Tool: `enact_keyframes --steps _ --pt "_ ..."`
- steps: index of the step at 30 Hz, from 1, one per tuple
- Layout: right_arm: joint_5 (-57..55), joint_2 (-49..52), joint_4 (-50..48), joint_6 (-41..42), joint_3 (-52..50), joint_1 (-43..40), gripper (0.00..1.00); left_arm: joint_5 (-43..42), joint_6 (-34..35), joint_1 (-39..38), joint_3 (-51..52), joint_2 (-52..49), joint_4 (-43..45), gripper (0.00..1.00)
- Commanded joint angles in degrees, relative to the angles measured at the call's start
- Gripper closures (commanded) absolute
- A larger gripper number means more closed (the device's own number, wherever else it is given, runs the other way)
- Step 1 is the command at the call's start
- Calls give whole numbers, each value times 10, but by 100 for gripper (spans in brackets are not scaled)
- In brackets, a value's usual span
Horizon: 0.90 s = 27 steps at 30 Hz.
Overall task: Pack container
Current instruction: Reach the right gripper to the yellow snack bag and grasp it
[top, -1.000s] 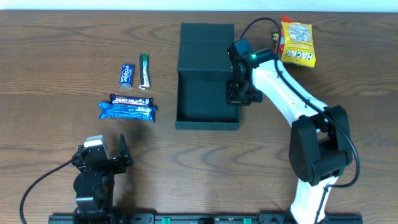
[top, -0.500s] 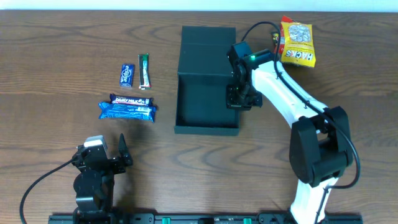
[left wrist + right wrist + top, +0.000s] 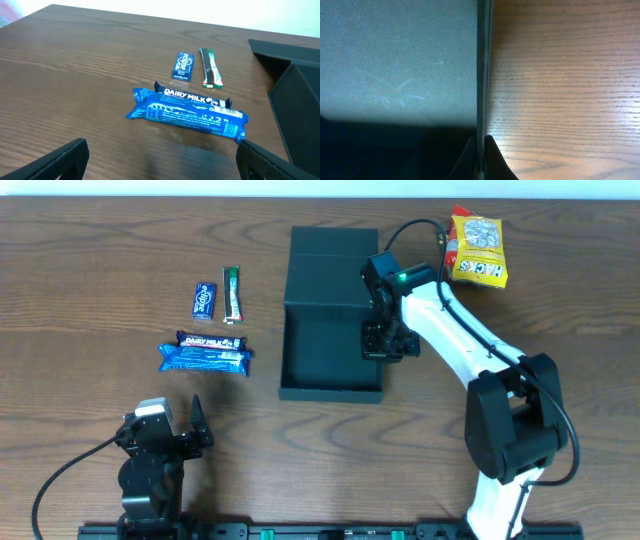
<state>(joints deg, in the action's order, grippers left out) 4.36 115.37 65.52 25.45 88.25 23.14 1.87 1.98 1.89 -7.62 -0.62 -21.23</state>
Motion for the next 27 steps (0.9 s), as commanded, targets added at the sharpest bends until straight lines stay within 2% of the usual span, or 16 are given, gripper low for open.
enact_keyframes --steps 1,3,8,10,15,20,23,27 --pt "15 29 12 6 -33 12 99 0 8 3 12 4 -4 5" --pt "15 29 11 -6 -33 12 97 0 8 3 12 4 -4 5" --pt "14 -8 6 -30 -32 5 18 0 8 3 12 4 -4 5" --pt "8 -39 -4 -37 -32 1 1 0 8 3 12 4 -4 5" --pt "-51 -147 -31 -38 -27 -19 1 0 8 3 12 4 -4 5" --pt "-71 -249 -126 -114 -27 -54 1 0 8 3 12 4 -4 5" --pt "-72 -289 -162 -144 -27 -71 4 0 8 3 12 4 -4 5" --pt "-86 -311 -182 -147 -27 -87 1 0 8 3 12 4 -4 5"
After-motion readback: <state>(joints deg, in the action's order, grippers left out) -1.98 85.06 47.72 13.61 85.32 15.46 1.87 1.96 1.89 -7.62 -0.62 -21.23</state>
